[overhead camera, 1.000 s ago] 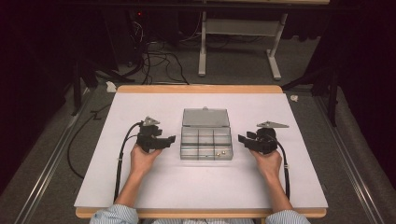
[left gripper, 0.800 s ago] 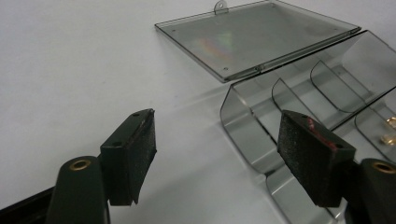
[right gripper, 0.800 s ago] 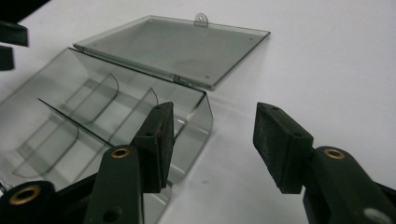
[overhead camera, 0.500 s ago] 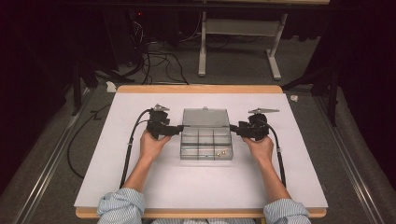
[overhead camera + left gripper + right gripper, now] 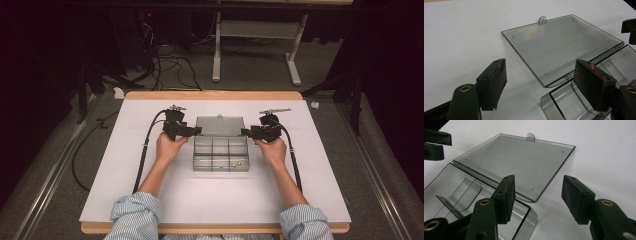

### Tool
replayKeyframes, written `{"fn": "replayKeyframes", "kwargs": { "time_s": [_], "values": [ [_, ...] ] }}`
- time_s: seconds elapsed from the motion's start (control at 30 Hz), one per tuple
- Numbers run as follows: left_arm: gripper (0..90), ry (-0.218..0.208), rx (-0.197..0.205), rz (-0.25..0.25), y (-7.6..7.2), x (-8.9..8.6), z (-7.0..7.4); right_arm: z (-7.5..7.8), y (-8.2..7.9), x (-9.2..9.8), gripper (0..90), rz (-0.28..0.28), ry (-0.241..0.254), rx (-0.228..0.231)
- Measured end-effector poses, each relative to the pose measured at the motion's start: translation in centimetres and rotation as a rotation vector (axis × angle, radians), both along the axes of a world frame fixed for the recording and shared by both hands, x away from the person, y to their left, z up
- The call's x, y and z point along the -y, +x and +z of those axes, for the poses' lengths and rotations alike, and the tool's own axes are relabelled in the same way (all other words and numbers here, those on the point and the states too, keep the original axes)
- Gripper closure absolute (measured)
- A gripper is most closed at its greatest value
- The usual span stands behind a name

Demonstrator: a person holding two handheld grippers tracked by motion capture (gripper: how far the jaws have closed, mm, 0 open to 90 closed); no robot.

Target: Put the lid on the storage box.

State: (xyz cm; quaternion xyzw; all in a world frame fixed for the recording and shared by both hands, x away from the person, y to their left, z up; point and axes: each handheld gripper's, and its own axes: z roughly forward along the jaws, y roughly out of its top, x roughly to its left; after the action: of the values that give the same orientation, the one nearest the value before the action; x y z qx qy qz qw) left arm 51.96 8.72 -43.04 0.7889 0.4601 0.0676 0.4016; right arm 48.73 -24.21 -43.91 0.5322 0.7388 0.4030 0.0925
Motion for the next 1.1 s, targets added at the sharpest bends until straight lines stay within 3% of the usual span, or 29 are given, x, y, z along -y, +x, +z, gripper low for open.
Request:
{"fn": "replayKeyframes", "kwargs": {
  "time_s": [0.2, 0.37, 0.47, 0.63, 1.1],
  "values": [
    [27.4, -0.048, -0.048, -0.002, 0.7, 0.1, -0.8, -0.8, 1.2, -0.1, 44.3, -0.010, 0.015, -0.060],
    [28.6, -0.058, -0.050, 0.008, 1.1, 0.2, -1.1, -1.2, 1.8, -0.4, 44.0, -0.007, 0.040, -0.097],
    [28.8, -0.037, -0.065, 0.003, 1.5, 0.5, -1.3, -1.3, 2.2, -0.5, 44.1, -0.001, 0.046, -0.107],
    [28.7, -0.037, -0.077, -0.010, 2.0, 1.2, -1.3, -1.3, 2.6, -0.4, 43.6, -0.014, 0.054, -0.129],
    [30.1, -0.079, -0.111, -0.018, 2.3, 1.8, -1.9, -1.6, 3.3, -1.2, 42.1, 0.001, 0.047, -0.163]
  ]
}}
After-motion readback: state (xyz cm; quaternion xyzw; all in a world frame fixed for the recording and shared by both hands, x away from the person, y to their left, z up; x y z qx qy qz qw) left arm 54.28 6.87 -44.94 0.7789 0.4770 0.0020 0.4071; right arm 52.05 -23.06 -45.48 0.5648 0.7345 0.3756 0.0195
